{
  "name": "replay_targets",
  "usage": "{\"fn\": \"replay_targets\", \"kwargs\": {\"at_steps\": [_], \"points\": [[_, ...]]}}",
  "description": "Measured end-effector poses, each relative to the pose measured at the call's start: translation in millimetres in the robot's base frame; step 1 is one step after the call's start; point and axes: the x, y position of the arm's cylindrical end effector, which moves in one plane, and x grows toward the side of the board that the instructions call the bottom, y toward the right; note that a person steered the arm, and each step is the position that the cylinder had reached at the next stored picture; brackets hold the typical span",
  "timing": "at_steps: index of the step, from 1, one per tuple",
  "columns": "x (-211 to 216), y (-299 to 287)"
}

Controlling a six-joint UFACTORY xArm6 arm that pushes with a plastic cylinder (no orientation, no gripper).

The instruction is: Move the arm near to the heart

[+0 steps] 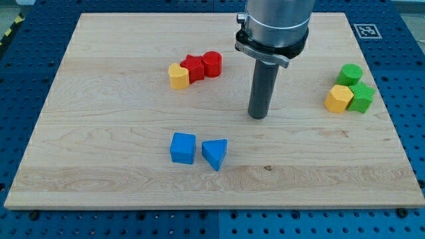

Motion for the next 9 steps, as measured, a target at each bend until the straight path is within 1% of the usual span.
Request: {"fn": "replay_targets", "kwargs": {"at_steps": [1,2,5,7,8,9], "points": [[0.0,-5.7],[0.0,-23.5],[-7.5,-113.8],[-55.8,-195.0],[-91.0,-224.3],[-106.1,-225.1]]}}
